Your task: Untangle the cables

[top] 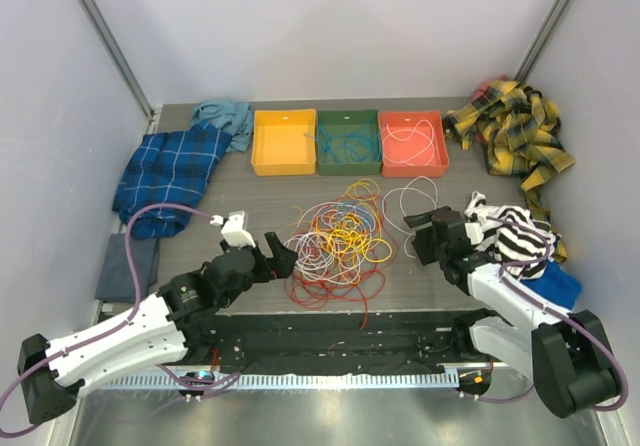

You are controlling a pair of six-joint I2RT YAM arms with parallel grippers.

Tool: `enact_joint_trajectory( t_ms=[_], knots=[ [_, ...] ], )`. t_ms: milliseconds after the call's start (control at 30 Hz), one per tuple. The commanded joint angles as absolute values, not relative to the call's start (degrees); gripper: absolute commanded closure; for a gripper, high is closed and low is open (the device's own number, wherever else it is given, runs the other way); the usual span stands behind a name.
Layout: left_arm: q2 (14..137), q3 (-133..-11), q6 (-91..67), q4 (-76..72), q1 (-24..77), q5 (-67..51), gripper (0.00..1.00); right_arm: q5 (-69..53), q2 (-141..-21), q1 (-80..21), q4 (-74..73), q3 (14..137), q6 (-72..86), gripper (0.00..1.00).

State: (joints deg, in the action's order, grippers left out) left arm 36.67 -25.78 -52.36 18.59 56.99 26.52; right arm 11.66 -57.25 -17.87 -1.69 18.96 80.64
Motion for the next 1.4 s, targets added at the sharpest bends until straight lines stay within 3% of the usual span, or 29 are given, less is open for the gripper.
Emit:
enact_joint_trajectory(
  t_ms=[0,367,667,900,1100,1367],
  knots=[
    [37.88,-26.01,-53.09,15.2,57.22,25.67,0.0,13.09,-60.81,-18.19,1.65,18.63,83.06,0.23],
    [36.39,-25.22,-53.35,15.91,57.22,26.98,0.0,15.55,-73.03,-17.67,3.96,21.7,85.08,0.23],
    [36.83,-26.19,-53.0,18.28,57.22,28.21,0.0,18.8,-82.62,-17.84,-11.49,40.22,69.9,0.32],
    [35.77,-25.23,-53.09,17.41,57.22,28.21,0.0,31.63,-79.54,-19.69,-26.87,53.78,51.08,0.29],
    [36.91,-25.67,-53.26,17.4,57.3,27.16,0.0,37.43,-79.19,-19.86,-29.89,58.27,38.62,0.29],
    [36.65,-25.31,-53.7,16.87,57.22,26.19,0.0,29.55,-88.07,-19.69,-36.66,61.01,37.79,0.19]
  ],
)
